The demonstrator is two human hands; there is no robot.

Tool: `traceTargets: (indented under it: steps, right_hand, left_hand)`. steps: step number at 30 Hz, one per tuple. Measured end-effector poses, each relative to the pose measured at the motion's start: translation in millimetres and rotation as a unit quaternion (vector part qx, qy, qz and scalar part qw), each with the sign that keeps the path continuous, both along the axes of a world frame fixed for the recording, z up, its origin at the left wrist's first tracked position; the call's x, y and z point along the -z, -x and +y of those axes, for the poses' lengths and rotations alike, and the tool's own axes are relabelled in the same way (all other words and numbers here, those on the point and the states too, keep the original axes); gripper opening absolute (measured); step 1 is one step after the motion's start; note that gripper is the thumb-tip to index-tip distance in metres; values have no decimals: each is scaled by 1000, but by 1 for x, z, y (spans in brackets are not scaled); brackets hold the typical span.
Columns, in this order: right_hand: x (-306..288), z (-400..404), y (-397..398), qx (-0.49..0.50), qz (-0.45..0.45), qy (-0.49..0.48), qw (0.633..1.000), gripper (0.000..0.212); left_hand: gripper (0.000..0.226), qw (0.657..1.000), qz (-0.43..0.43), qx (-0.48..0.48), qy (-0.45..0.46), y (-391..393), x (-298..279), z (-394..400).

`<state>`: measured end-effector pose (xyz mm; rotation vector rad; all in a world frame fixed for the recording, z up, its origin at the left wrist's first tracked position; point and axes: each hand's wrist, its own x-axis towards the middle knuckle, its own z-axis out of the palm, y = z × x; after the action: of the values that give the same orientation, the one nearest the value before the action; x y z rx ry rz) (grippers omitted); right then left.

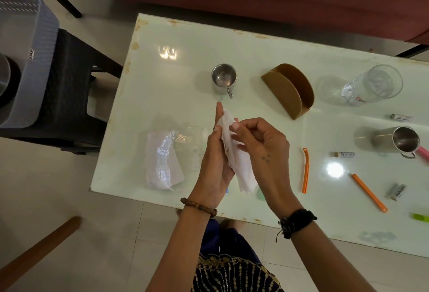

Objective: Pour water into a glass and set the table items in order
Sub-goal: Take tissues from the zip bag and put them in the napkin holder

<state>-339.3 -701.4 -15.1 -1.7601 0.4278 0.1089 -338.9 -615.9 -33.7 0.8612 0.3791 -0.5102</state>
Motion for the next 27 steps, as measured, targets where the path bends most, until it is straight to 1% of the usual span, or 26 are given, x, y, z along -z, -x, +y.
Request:
traceTargets:
  steps: [5, 8, 10, 12, 15, 20, 22, 25, 27]
  right_hand:
    - [0, 3, -1, -4, -2, 33, 999, 9]
    - [-1, 4, -2, 2, 20, 26, 999, 11]
    - [-4, 5, -3, 11, 29, 12, 999, 16]
    - [-5, 6, -4, 16, 32, 7, 999, 17]
    - [-7, 5, -6, 14, 26, 9, 1000, 13]
    - [-4, 5, -6, 3, 6, 21, 1000, 18]
    - [-3, 4, -5, -2, 1, 30, 1000, 24]
    - [-3, 4, -4, -7, -3, 29, 1000, 25]
    - [-1, 3, -3, -1, 0, 28, 1000, 21]
  left_hand:
    - [37, 999, -20, 20, -39, -1, 4, -3]
    - [41, 999, -27, 18, -25, -1, 2, 1]
    - [41, 999, -32, 14, -17, -2, 3, 3]
    - [40, 999, -33, 12, -6, -3, 4, 4]
    - [41, 1000, -21, 1, 11, -4, 5, 6]
    - [43, 1000, -13, -3, 22, -6, 7, 7]
    - [48, 1000, -6, -7, 27, -5, 8, 7]
    - [58, 1000, 20, -9, -7, -2, 11, 6]
    - [50, 998, 49, -1, -40, 1, 14, 6]
